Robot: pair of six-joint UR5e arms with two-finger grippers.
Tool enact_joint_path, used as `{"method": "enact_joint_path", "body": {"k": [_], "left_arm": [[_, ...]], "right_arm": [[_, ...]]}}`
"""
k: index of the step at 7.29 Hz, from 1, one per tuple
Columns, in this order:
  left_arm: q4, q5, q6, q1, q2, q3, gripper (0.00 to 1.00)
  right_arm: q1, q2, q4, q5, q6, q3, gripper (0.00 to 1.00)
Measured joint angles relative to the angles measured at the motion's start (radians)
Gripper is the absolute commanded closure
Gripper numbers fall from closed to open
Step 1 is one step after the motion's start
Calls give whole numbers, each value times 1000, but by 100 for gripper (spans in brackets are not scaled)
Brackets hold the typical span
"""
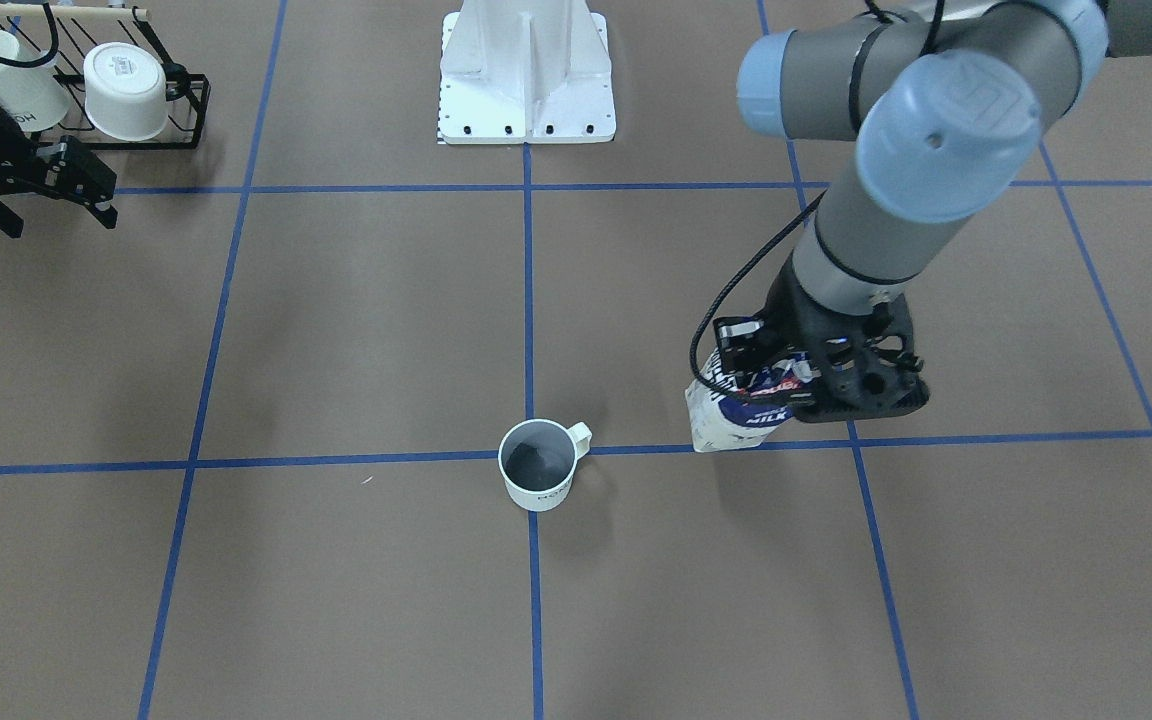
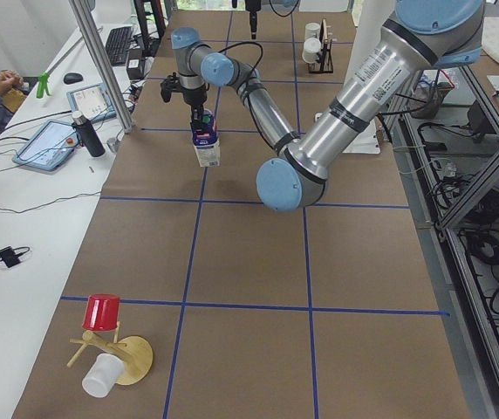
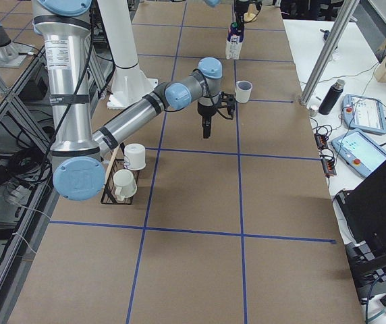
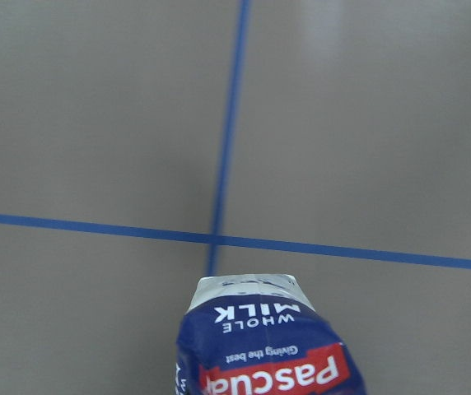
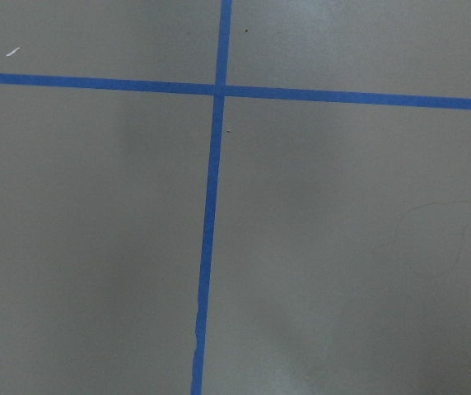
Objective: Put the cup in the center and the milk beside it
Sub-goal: 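Move the milk carton beside the mug with left gripper while right arm withdraws, then open the left gripper and lift it off the milk carton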
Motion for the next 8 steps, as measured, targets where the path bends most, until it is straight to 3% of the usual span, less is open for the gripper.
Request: {"method": "enact_joint_path", "body": {"k": [2,3,4,5,7,8], "left_arm": [[-154,1,-73,48,-139,243,100],[-176,7,-81,59,-162,285,68],[-187,27,-84,68,-170,299,16],[-192,47,-84,76,-172,304,2],[-190,60,-82,76,-169,286,2],[-168,58,-82,63,-138,221,2]], "right_arm": [[1,-11,0,-7,-3,8,0],[0,-14,0,-14,-3,9,0],[0,-18,0,-22,-4,9,0],[0,-19,0,-26,-4,10,0],[0,-20,0,-28,-4,10,0],[0,-19,0,-29,-4,9,0]]}}
